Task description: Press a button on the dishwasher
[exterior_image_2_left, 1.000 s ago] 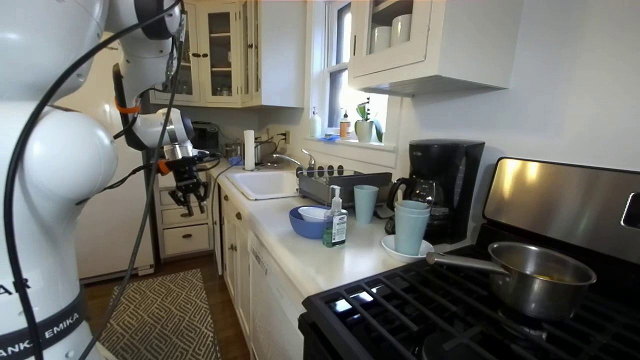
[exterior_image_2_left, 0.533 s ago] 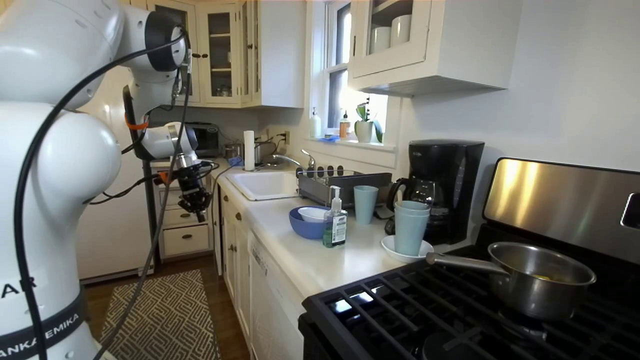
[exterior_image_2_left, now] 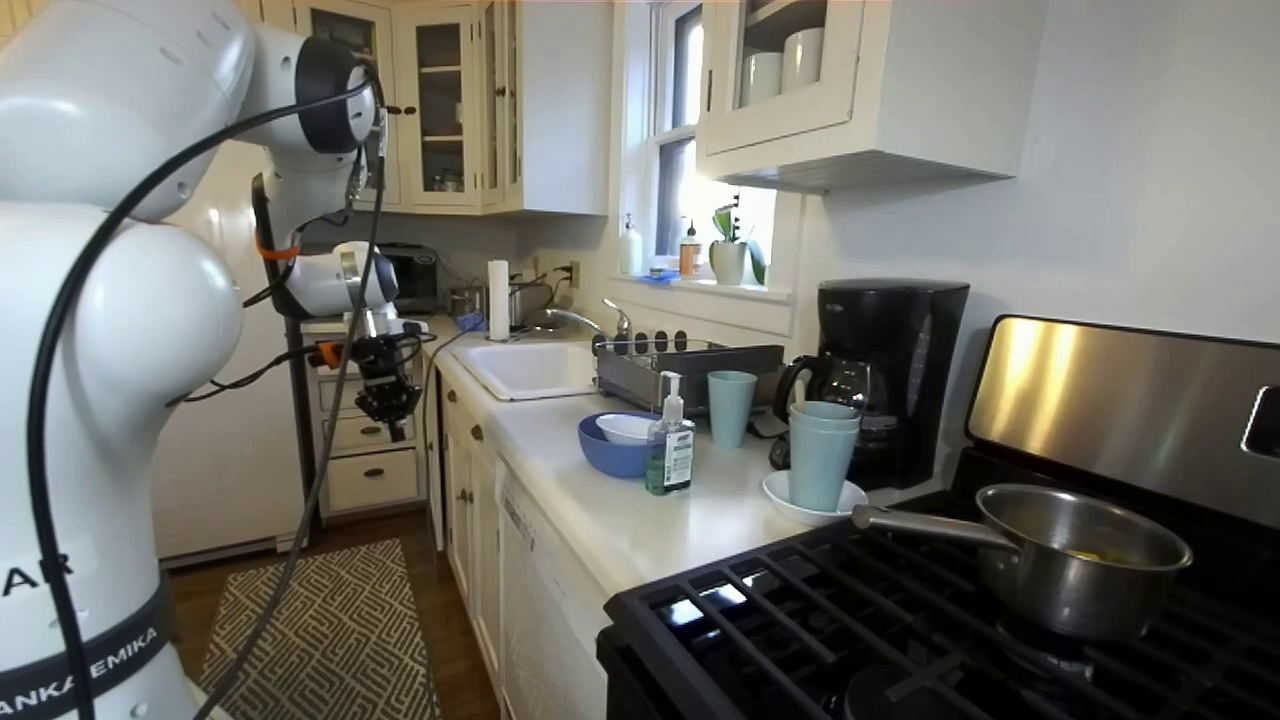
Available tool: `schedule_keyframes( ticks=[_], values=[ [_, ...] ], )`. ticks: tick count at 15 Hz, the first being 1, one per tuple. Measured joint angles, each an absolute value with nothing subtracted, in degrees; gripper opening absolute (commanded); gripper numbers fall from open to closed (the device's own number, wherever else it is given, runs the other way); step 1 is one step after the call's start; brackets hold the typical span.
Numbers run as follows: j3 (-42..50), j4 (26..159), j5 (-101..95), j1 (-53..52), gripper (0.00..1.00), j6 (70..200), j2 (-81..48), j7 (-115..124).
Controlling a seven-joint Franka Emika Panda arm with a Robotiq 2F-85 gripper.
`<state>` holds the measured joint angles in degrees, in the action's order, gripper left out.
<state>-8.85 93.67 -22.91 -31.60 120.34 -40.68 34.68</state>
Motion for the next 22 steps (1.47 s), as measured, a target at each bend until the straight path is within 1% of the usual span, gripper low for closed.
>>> schedule_keyframes(
  ticks=[3, 4, 7, 11, 16, 22],
  values=[
    [-7.82, 93.46, -22.84, -32.15, 0.0, 119.65, -41.28, 35.59],
    [-6.8, 93.09, -22.84, -32.7, 0.02, 119.03, -42.26, 36.86],
    [-4.15, 90.47, -22.84, -34.59, 0.01, 117.62, -46.96, 41.5],
    [-1.26, 85.15, -22.85, -36.9, 0.03, 117.42, -53.75, 47.41],
    [2.85, 77.36, -23.02, -39.2, 0.02, 116.97, -60.25, 52.53],
    [6.5, 66.98, -23.32, -40.67, 0.02, 111.42, -67.07, 55.59]
  ],
)
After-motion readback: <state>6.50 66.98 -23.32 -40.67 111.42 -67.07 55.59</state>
